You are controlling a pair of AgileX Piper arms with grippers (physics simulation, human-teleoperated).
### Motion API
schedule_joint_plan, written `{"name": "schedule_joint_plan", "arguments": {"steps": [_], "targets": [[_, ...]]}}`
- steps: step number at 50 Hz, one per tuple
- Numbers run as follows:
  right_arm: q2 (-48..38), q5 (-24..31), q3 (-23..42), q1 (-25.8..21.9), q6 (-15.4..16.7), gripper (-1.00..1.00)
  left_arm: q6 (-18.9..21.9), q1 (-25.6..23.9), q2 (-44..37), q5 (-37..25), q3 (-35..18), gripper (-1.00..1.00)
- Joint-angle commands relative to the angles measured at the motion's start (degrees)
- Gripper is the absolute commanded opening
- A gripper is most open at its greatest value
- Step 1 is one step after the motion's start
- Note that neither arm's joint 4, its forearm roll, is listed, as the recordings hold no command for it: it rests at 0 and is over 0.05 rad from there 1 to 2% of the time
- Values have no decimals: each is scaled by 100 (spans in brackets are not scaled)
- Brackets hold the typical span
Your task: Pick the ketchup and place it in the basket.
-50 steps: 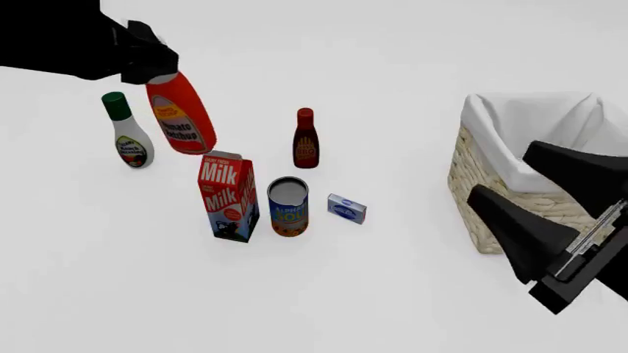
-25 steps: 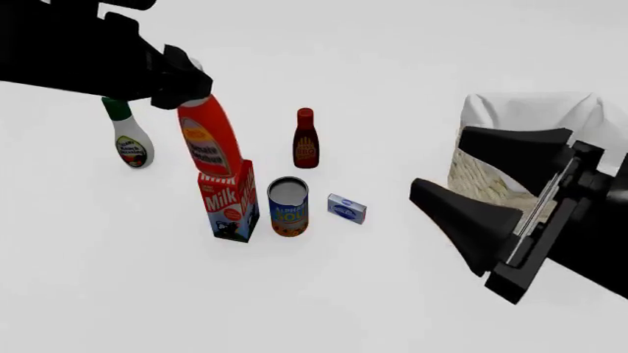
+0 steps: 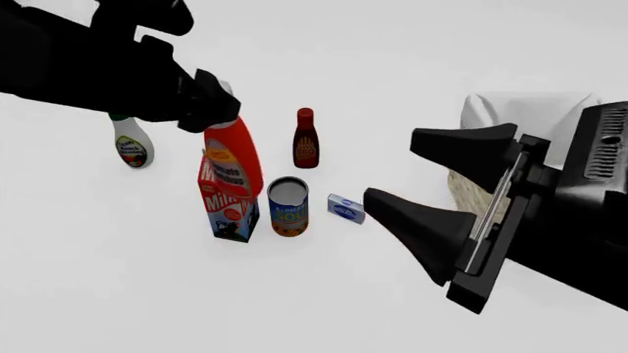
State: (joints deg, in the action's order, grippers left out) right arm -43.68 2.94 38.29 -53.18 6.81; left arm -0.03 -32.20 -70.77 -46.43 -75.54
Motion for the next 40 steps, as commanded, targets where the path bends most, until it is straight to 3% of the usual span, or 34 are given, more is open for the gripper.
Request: {"name": "schedule_joint_plan", "arguments": {"steps": [1, 40], "targets": [[-206, -106, 122, -152, 112, 100, 43, -209, 48, -29, 41, -100], [-741, -859, 152, -283, 271, 100, -132, -492, 323, -188, 212, -100]]}}
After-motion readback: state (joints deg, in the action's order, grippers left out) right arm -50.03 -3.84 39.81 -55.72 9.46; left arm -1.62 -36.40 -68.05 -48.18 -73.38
